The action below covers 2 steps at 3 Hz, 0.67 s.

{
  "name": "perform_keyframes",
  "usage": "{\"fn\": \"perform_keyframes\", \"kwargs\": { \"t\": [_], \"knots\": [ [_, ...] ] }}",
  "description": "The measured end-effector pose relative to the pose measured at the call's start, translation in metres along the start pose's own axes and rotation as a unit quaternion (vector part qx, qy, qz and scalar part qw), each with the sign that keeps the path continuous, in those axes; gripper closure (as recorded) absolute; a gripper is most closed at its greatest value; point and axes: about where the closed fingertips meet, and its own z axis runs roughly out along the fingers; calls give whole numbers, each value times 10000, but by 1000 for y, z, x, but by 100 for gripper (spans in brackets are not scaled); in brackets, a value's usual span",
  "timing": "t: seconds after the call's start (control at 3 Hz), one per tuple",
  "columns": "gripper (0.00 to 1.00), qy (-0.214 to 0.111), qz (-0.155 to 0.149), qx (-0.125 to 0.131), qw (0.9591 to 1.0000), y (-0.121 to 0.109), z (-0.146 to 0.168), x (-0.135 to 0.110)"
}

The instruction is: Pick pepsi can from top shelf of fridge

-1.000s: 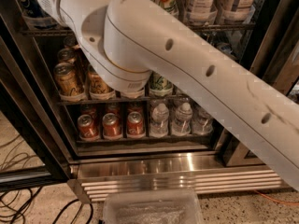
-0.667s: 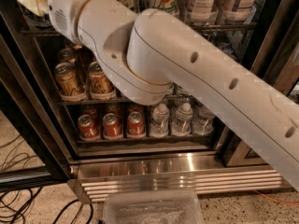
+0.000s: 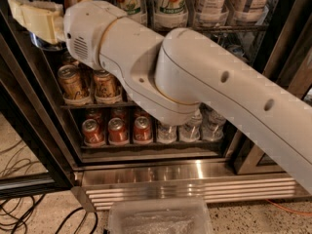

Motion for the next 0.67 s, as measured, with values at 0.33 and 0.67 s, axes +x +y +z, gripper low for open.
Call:
{"fn": "perform_keyframes", "kwargs": {
  "t": [0.33,0.67],
  "knots": [
    [100,362,2,-263,9990,8,-45,23],
    [100,569,121,-669,9961,27,-89,40]
  ]
}}
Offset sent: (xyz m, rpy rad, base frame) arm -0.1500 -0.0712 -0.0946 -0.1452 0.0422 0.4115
